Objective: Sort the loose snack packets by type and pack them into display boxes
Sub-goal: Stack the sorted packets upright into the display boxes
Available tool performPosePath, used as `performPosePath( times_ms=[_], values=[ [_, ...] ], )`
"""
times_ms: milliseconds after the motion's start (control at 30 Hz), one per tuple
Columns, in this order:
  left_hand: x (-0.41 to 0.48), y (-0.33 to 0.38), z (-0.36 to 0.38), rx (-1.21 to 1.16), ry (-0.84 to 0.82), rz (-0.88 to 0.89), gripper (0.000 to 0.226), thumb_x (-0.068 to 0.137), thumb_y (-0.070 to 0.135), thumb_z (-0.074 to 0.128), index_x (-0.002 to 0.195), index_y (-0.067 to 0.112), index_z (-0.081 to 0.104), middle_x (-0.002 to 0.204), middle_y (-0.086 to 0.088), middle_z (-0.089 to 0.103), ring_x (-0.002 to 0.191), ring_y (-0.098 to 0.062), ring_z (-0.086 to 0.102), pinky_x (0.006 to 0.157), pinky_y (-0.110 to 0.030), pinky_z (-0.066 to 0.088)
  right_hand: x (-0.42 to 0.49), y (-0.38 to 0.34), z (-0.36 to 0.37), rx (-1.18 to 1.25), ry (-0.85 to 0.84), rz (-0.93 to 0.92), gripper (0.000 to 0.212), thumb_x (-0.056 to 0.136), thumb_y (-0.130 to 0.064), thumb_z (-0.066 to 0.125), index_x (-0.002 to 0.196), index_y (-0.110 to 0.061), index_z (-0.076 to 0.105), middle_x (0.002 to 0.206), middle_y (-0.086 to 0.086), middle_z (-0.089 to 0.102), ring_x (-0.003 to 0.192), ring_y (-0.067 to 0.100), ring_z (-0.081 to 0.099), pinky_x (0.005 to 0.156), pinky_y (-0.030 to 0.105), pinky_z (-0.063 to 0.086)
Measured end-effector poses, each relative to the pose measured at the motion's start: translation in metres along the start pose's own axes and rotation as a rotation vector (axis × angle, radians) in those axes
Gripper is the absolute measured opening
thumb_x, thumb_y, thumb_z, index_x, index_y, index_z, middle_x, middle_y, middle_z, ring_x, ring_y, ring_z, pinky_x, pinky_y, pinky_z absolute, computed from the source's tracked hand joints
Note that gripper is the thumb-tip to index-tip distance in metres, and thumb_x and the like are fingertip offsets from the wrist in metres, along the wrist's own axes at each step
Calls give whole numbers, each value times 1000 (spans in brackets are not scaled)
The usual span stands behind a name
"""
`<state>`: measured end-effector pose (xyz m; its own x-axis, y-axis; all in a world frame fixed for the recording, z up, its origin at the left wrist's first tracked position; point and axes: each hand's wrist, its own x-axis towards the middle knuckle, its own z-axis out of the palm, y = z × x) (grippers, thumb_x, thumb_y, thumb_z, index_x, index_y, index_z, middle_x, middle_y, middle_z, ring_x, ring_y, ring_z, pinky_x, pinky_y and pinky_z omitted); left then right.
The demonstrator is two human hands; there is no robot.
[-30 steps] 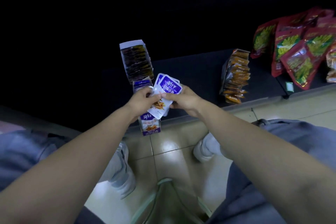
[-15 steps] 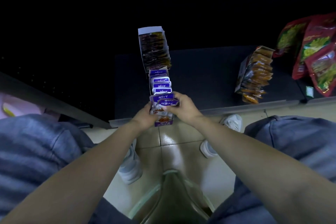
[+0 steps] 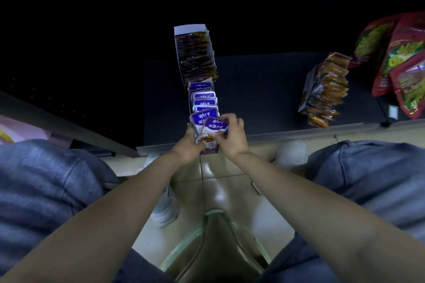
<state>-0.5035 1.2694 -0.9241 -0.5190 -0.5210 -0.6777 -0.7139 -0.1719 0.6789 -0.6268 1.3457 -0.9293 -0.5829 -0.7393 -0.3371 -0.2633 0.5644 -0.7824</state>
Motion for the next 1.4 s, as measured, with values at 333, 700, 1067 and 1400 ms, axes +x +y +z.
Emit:
performPosePath(
  times_ms=[333, 700, 1067, 1400],
  values=[
    [-2, -8, 0, -33, -29, 66, 84, 91, 11, 60, 152, 25, 4, 134, 2, 50, 121, -13, 50, 99, -31, 44, 6, 7, -11, -239, 1, -175, 44, 92, -10, 59, 136, -12, 50, 125, 13, 53, 114, 23, 54, 83, 22, 43],
    [-2, -7, 11, 66, -38, -3, 108, 89, 22, 62, 147, 24, -28, 160, -10, -17, 146, -30, -15, 119, -52, 11, 6, 6, -3, -79, -11, 164, 42, 88, -25, 67, 121, -2, 54, 124, 14, 61, 113, 25, 58, 82, 25, 43],
    [7, -13, 5, -81, -8, 63, 93, 81, 14, 69, 148, 24, 5, 139, -3, 44, 126, -18, 48, 104, -42, 45, 5, 6, -7, -213, 24, -39, 43, 89, -22, 65, 126, -10, 47, 116, 12, 65, 105, 26, 63, 78, 32, 49],
    [16, -15, 16, 27, 63, 9, 102, 91, 24, 61, 149, 20, -23, 159, -13, -5, 147, -29, 6, 117, -45, 21, 5, 10, -5, -301, 12, -21, 36, 90, -20, 63, 117, -6, 45, 114, 14, 64, 102, 30, 63, 73, 32, 47]
  ],
)
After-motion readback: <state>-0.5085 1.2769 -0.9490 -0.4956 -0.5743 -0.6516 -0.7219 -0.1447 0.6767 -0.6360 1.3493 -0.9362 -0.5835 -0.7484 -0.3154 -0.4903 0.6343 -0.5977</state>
